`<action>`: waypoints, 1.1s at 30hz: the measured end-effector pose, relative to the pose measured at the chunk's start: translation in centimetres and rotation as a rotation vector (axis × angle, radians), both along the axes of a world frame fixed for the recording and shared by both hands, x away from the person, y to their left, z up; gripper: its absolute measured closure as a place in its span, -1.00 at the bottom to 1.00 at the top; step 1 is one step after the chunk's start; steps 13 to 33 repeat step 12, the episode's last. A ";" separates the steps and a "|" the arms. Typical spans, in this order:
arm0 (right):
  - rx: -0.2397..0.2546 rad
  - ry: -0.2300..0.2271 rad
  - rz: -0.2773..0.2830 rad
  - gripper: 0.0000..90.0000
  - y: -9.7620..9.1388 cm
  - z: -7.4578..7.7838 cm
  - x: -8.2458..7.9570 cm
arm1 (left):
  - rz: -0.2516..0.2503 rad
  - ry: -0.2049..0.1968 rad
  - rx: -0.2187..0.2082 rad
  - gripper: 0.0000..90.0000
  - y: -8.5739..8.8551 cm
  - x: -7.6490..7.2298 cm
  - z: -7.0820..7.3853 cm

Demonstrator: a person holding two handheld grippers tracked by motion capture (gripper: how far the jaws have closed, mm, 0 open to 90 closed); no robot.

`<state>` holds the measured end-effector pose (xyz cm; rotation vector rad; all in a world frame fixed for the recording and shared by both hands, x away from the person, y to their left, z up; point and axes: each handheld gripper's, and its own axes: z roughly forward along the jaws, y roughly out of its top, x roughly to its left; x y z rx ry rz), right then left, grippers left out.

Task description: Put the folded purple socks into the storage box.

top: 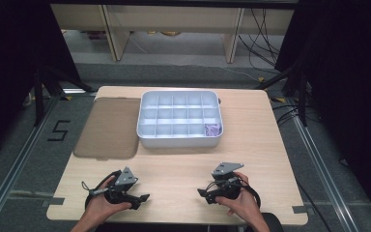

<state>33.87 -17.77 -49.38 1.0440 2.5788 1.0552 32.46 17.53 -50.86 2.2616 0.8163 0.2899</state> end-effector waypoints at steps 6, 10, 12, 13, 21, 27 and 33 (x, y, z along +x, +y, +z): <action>-0.006 -0.008 0.015 -0.56 0.3 -0.4 0.1 | 0.016 0.022 -0.014 -0.45 0.0 0.0 -0.2; -0.014 -0.009 0.028 -0.56 0.2 -0.5 0.1 | 0.019 0.021 -0.003 -0.45 0.0 0.1 -0.3; -0.024 0.025 0.011 -0.55 0.2 -0.4 0.0 | 0.011 0.031 -0.001 -0.45 0.0 0.1 -0.4; -0.024 0.025 0.011 -0.55 0.2 -0.4 0.0 | 0.011 0.031 -0.001 -0.45 0.0 0.1 -0.4; -0.024 0.025 0.011 -0.55 0.2 -0.4 0.0 | 0.011 0.031 -0.001 -0.45 0.0 0.1 -0.4; -0.024 0.025 0.011 -0.55 0.2 -0.4 0.0 | 0.011 0.031 -0.001 -0.45 0.0 0.1 -0.4; -0.024 0.025 0.011 -0.55 0.2 -0.4 0.0 | 0.011 0.031 -0.001 -0.45 0.0 0.1 -0.4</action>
